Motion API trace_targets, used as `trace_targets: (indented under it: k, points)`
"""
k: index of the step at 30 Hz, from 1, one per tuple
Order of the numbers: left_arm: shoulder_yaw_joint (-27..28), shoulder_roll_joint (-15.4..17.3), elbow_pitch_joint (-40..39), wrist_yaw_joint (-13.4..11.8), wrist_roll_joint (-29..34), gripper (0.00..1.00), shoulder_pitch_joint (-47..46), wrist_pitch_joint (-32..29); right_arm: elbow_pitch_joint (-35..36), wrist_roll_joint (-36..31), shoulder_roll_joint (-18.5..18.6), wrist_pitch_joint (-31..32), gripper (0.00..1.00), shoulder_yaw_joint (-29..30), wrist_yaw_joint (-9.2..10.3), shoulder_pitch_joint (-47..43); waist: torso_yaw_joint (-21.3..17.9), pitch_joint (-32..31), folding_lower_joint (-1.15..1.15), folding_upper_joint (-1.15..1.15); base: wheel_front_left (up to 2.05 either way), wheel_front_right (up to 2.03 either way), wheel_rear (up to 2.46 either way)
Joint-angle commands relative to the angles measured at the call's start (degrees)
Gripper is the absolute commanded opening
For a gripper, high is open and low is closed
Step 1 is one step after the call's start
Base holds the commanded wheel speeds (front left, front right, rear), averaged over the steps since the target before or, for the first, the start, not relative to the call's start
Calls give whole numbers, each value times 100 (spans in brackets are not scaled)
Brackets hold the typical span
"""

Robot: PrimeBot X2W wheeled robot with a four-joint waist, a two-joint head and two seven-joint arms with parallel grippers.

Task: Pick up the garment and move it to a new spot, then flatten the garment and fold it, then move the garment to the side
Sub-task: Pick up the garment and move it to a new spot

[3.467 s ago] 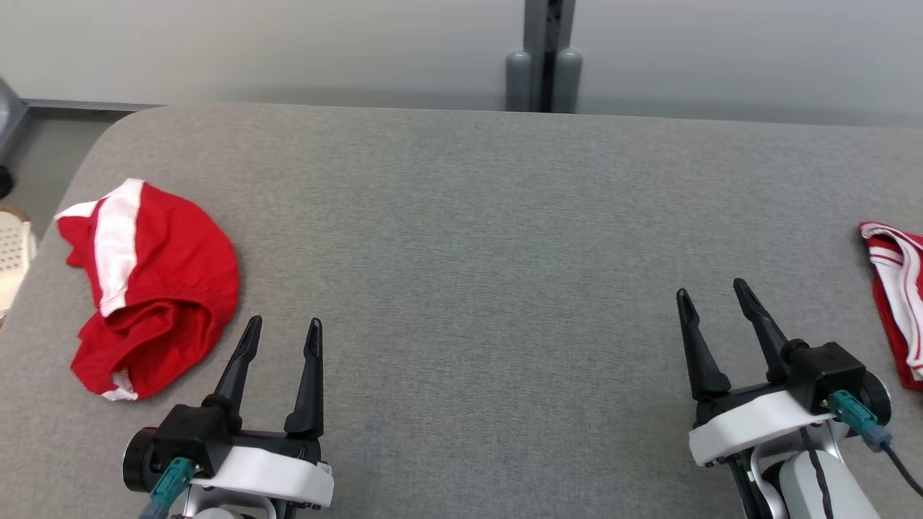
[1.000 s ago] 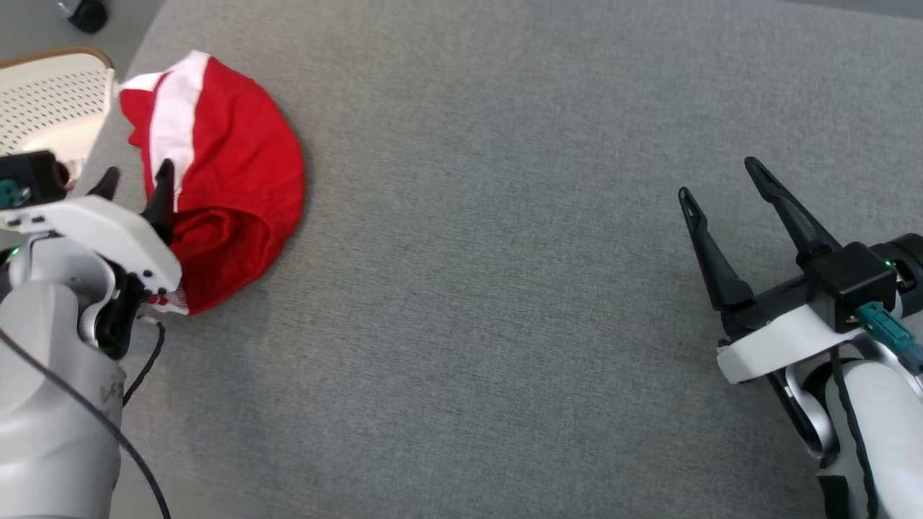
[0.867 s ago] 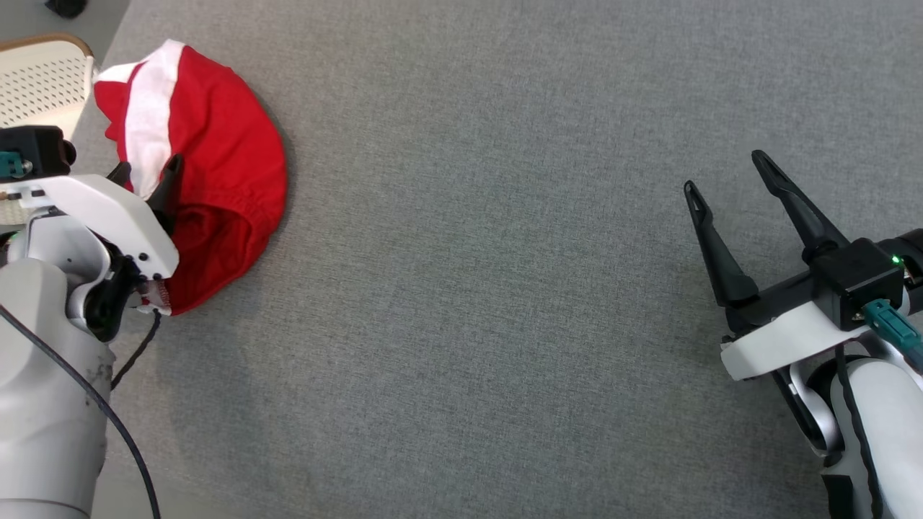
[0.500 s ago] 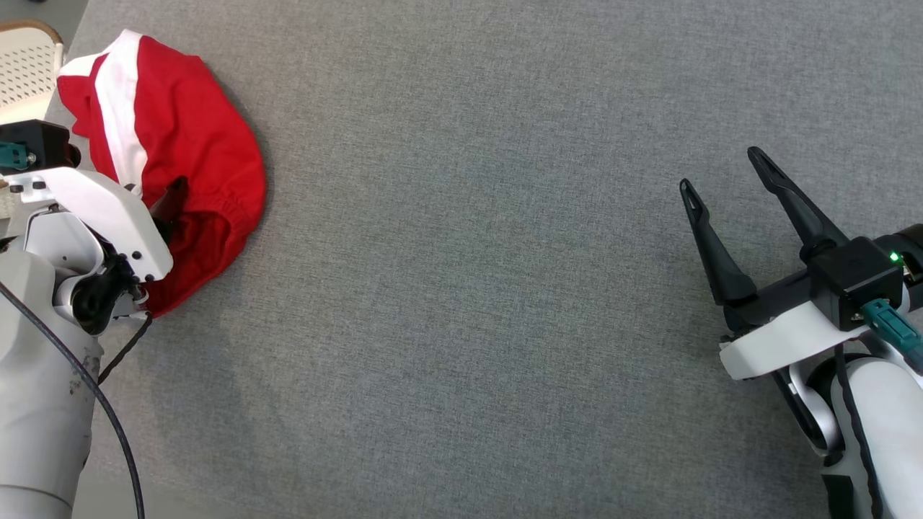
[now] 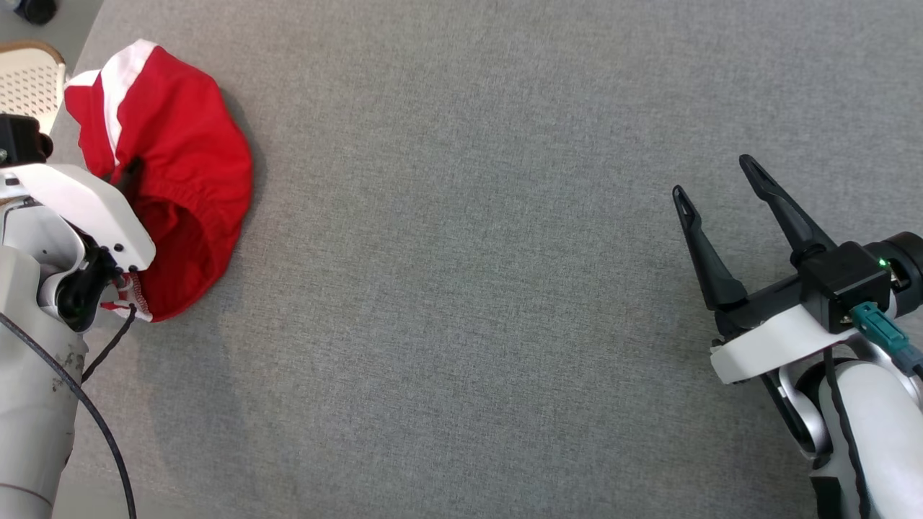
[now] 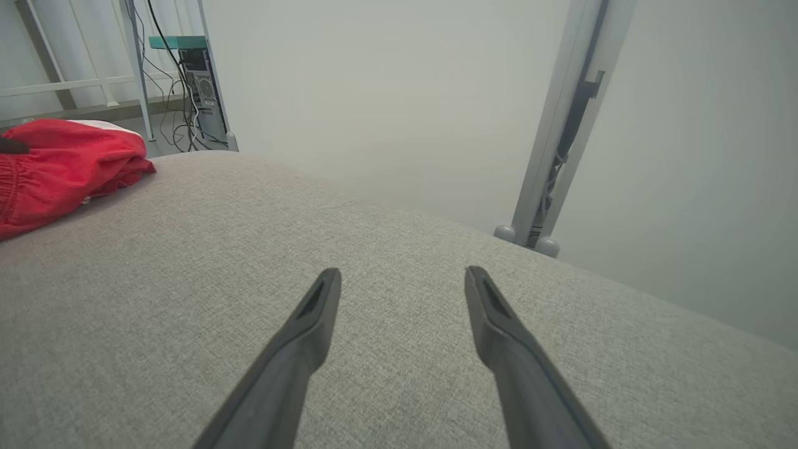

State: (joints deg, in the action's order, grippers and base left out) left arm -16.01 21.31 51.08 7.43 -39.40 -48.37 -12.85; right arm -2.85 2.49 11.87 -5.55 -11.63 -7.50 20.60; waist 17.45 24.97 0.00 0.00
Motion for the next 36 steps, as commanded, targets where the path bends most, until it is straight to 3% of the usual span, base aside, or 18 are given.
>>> trace_targets:
  k: [1, 15, 22, 31, 36]
  points:
    - [-27, 50, -14, 8, -28, 0, -50, 74, -34, 7, -8, -59, 100, -2, 1, -21, -30, -105, 0, 0, 0, 0, 0]
    - [-232, 208, -1042, 8, -98, 0, 250, 1526, -693, 164, -432, -549, 100, 121, 1, -216, -552, -1190, 0, 0, 0, 0, 0]
    - [-560, 151, -2063, -7, -73, 0, 613, 1421, -869, 195, -631, -727, 100, 237, 1, -285, -1078, -1486, 0, 0, 0, 0, 0]
    - [-1053, -331, -3392, -315, 15, 0, 1042, 1053, -874, 178, -748, -850, 100, 449, 1, -290, -1909, -1451, 0, 0, 0, 0, 0]
    - [-1346, -503, -3624, -473, 251, 0, 1054, 969, -807, 200, -795, -877, 100, 477, 1, -191, -2303, -1273, 0, 0, 0, 0, 0]
